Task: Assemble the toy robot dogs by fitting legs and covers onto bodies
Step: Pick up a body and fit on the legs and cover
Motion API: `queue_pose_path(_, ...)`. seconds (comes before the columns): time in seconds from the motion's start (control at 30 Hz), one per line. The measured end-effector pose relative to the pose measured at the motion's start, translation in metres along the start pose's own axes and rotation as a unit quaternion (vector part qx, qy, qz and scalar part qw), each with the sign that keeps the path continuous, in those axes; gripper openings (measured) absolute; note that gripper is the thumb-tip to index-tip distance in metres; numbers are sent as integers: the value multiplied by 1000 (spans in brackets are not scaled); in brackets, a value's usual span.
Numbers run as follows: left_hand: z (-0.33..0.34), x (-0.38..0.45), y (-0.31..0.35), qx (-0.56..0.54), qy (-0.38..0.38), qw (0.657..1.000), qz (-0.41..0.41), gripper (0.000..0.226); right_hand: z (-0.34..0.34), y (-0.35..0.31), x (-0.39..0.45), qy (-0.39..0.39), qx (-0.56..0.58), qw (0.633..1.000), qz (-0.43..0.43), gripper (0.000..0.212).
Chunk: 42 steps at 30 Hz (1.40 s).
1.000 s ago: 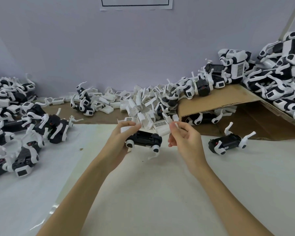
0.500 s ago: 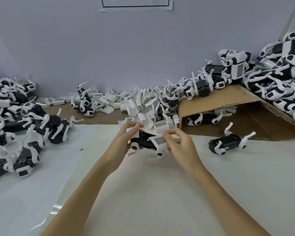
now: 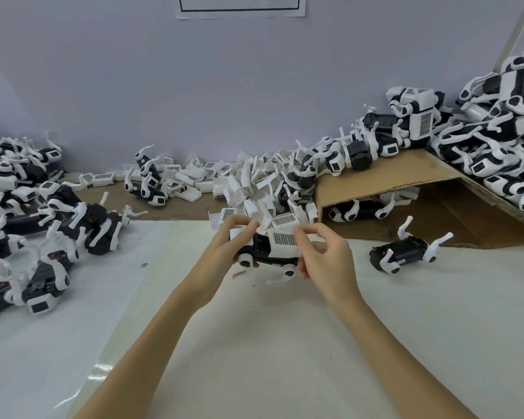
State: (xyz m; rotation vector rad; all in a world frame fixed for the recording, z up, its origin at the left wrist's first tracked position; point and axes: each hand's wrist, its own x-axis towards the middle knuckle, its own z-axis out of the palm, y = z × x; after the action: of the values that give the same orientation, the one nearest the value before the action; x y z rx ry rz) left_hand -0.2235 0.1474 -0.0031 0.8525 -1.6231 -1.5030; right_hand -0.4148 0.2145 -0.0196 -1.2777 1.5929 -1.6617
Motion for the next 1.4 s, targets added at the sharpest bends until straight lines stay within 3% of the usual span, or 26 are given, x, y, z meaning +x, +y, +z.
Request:
queue_pose_path(0.13,7,-3,0,33,-5,999,14,49,1,2,-3,-7,-140,986,-94,19)
queue_pose_path(0.27,14,-5,-2,60,8,998,28,41,4,4,-6,-3,-202,967,-154,23)
queue_pose_path(0.4,13,-2,-4,46,40,998,35,32,4,2,-6,47,-266,951,-151,28)
queue_pose_path(0.47,12,-1,-5,21,52,998,36,33,5,0,-5,38,-235,966,-102,31)
queue_pose_path(0.53,11,-1,-5,-21,59,998,33,36,6,-4,-1,-42,-122,992,10,34)
queue_pose_path(0.63,4,-1,-6,-42,73,994,67,30,0,-9,2,-206,65,963,163,49)
queue_pose_path(0.77,-7,-1,-2,-22,39,992,119,33,-14,-9,5,-286,93,944,136,54)
queue_pose_path(0.9,-9,-4,0,40,9,990,137,43,-18,-9,2,-356,92,922,126,40)
queue_pose_path(0.97,-10,-3,0,114,20,979,169,49,-15,-9,1,-332,79,935,94,30)
queue_pose_path(1.03,-12,0,-2,199,61,954,216,54,-11,-8,2,-259,44,964,42,22)
queue_pose_path(1.13,-17,1,-3,253,95,937,220,61,-9,-4,5,-162,-15,986,-32,29)
queue_pose_path(1.27,-21,1,-13,313,47,933,171,51,-10,5,6,-137,-175,955,-195,40)
queue_pose_path(1.4,-17,0,-18,320,38,932,164,50,-10,7,5,-150,-224,943,-197,45)
